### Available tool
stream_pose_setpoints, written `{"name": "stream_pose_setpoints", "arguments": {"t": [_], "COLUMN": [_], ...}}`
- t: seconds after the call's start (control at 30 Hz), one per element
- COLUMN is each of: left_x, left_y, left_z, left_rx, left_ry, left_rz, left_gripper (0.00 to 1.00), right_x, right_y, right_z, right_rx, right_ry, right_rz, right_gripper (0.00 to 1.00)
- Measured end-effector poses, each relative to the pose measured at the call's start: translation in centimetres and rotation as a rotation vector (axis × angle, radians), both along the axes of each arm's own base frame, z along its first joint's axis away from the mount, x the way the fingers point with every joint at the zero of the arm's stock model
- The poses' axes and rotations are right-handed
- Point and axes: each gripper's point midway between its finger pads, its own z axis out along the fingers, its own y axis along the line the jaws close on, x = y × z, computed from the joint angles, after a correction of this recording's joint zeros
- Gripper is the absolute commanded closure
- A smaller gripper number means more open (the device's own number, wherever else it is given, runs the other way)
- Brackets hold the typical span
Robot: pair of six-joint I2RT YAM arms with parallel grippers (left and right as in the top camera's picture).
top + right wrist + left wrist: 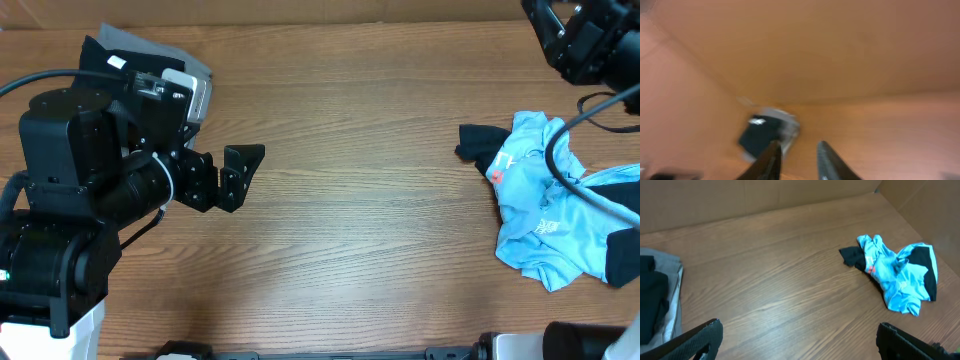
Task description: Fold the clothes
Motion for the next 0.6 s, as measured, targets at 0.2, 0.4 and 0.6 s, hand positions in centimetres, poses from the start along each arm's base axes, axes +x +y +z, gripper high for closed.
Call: {"name": "stream_pose_setpoints", "arguments": {"t": [0.2, 0.4, 0.6], "left_x": [0.0, 0.1, 0.3], "left_y": [0.0, 0.0, 0.0], "left_z": [0.1, 0.1, 0.3], "left_rx": [0.000, -0.001, -0.002], "left_ry": [-0.003, -0.007, -0.019], "left_rz": [0.000, 0.000, 0.000], "left_gripper": [0.00, 0.00, 0.00], "right_x": [3.5, 5.1, 3.0], "right_y": [-8.9, -17.9, -22.8], "right_z": [-11.4, -24.7, -38.3], "right_rx": [-0.116, -0.082, 0.059], "right_ry": [0.422, 0.854, 1.194], "right_rz": [-0.353, -0.542, -0.607], "right_gripper": [0.44, 0.30, 0.21]}}
